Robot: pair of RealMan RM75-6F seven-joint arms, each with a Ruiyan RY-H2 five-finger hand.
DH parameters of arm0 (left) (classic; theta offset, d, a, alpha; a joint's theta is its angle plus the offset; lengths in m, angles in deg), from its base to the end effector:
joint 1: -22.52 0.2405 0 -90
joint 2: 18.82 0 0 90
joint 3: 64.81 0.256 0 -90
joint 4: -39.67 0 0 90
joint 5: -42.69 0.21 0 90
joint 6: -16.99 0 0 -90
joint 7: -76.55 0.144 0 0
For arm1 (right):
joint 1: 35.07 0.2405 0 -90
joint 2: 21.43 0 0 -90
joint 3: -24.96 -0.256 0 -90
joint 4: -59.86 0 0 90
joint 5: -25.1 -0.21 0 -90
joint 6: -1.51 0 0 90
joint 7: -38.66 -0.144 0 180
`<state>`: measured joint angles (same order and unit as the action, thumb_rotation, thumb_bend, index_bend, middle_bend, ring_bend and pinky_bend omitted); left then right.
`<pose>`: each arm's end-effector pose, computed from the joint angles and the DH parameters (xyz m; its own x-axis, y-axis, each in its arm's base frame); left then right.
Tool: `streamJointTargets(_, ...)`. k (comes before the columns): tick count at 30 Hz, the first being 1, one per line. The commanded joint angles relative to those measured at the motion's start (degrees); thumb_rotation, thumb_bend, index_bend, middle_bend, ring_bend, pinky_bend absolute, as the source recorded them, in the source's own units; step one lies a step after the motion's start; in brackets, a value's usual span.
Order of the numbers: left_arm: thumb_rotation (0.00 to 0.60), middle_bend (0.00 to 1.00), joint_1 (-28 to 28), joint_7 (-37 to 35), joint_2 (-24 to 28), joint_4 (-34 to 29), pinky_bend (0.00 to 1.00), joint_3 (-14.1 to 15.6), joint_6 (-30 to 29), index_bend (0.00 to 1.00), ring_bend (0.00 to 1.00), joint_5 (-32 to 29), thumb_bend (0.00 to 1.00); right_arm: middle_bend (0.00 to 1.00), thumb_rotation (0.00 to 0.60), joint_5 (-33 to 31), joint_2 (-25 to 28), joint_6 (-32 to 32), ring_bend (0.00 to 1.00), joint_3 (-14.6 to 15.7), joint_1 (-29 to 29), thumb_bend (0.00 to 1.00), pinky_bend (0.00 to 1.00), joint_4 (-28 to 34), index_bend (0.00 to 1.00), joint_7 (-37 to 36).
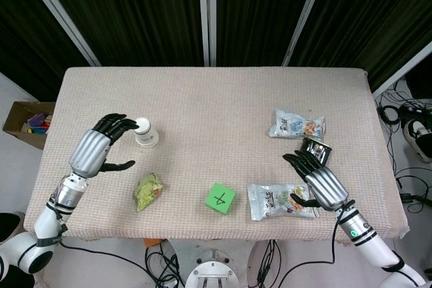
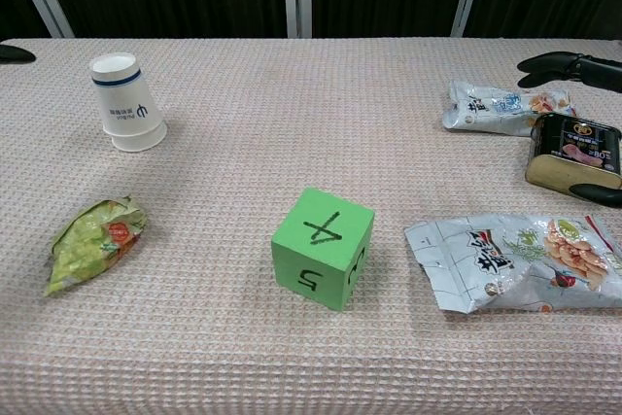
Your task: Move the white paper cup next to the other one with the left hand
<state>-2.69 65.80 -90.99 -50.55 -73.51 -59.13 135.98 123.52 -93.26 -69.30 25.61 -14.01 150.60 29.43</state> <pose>-0.1994 0.2872 0.1061 0.1616 0.0334 0.9863 0.8797 -0.4578 -0.1286 -0.2343 -0.2313 0.0674 0.2880 -0.2695 0.9189 -0.8864 -0.4383 0.1493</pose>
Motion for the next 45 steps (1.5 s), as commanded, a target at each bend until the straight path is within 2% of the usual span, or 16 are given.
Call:
streamJointTargets(1, 0.6, 0.22, -0.41, -0.04, -0.26, 0.44, 0.15, -0.01, 0.48, 0.26, 0.13, -0.57, 0.06, 0.12, 0.6, 0.05, -0.11, -0.36, 0.0, 0.04, 0.08, 0.23, 0.04, -0.17, 0.03, -0.33)
streamJointTargets(9, 0.6, 0.22, -1.96, 0.12, 0.35, 1.42, 0.15, -0.81, 3.62, 0.26, 0.13, -4.4, 0.06, 0.12, 0.6, 0.6, 0.29, -2.35, 0.0, 0.82, -0.49, 0.23, 0.04, -0.29, 0.03, -0.38)
streamJointTargets(12, 0.6, 0.22, -3.72, 0.74, 1.13, 1.65, 0.15, -1.57, 6.98, 0.26, 0.13, -6.49, 0.06, 0.12, 0.6, 0.87, 0.69, -3.6, 0.0, 1.05, -1.01, 0.23, 0.04, -0.06, 0.04, -0.17)
streamJointTargets(19, 0.6, 0.22, -10.69, 3.93, 1.99, 3.2, 0.15, -4.42, 19.52, 0.27, 0.14, -14.38, 0.14, 0.12, 0.6, 1.1, 1.09, -5.17, 0.0, 1.47, -1.76, 0.23, 0.04, 0.33, 0.04, 0.36)
streamJointTargets(25, 0.6, 0.19, -16.63, 8.34, 3.43, 3.64, 0.15, -5.49, 31.84, 0.26, 0.13, -23.57, 0.16, 0.12, 0.6, 1.1, 1.03, -5.46, 0.0, 1.67, -1.86, 0.23, 0.04, 0.44, 0.04, 0.47)
streamJointTargets(29, 0.6, 0.19, -19.43, 10.12, 3.62, 4.24, 0.15, -5.68, 36.86, 0.24, 0.13, -29.0, 0.16, 0.12, 0.6, 0.77, 0.83, -5.34, 0.0, 1.59, -1.77, 0.23, 0.04, 0.15, 0.04, 0.15)
streamJointTargets(37, 0.6, 0.18, -23.09, 12.79, 2.95, 6.82, 0.15, -4.27, 41.81, 0.24, 0.13, -36.24, 0.18, 0.12, 0.6, 0.47, 0.55, -5.3, 0.0, 1.58, -1.61, 0.23, 0.04, -0.45, 0.04, -0.51)
streamJointTargets(45, 0.6, 0.18, -24.42, 13.24, 2.66, 7.95, 0.15, -2.74, 43.4, 0.27, 0.13, -39.44, 0.23, 0.12, 0.6, 0.36, 0.18, -5.24, 0.0, 1.65, -1.46, 0.23, 0.04, -0.89, 0.04, -1.06)
